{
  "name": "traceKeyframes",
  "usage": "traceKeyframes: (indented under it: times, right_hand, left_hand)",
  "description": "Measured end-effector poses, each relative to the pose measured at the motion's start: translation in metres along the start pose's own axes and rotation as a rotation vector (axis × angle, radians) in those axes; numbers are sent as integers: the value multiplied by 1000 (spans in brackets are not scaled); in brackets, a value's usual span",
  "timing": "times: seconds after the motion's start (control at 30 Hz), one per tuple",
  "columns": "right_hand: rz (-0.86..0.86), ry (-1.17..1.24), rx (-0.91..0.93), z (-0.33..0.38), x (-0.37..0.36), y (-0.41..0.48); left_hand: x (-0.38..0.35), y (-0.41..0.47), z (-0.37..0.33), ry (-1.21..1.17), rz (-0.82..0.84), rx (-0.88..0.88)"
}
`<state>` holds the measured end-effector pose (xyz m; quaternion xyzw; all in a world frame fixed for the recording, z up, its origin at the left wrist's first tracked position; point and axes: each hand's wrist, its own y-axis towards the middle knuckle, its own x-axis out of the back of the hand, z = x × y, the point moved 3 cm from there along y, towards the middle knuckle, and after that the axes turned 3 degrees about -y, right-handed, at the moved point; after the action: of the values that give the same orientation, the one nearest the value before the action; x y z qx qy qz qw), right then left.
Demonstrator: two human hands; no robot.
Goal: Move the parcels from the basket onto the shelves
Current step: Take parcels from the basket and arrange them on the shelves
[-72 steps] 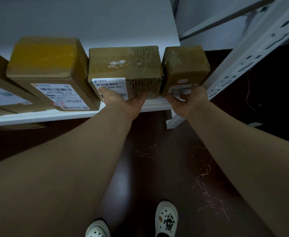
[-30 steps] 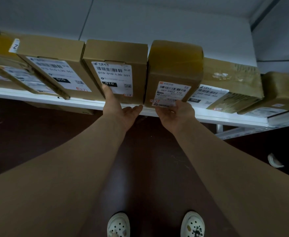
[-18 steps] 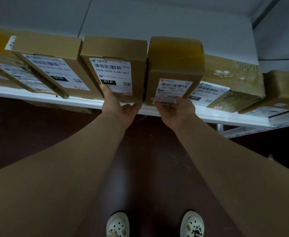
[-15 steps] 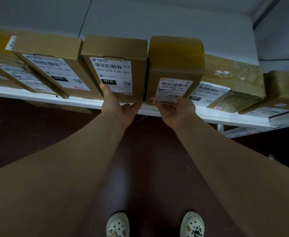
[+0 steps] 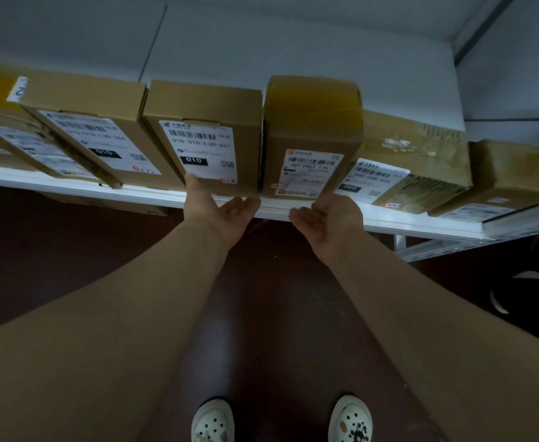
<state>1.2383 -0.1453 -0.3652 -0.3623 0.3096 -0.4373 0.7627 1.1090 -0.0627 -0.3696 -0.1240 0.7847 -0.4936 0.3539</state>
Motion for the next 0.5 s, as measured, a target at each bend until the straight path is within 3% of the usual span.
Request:
traceKeyframes:
  times: [0.1,0.2,0.27,0.33,0.4,0.5]
  right_hand:
    - [-154,-323,396,22,24,-24]
    - [-191,-554,806,59,38,-34]
    - [-196,-784,983,89,39,-28]
    - [-200,-1187,1005,116,35,-15]
    - [-194,-1656,859,135,33,1]
    - [-189,-1992,748,154,37,22]
  left_hand:
    - [-2,-10,13,-11,-15,74]
    - [-9,-22,34,166,-29,137]
    - [-19,-35,49,271,5,174]
    - [-31,-45,63,329,51,170]
    - [-40,-50,72,369,84,144]
    - [-46,-47,78,391,103,132]
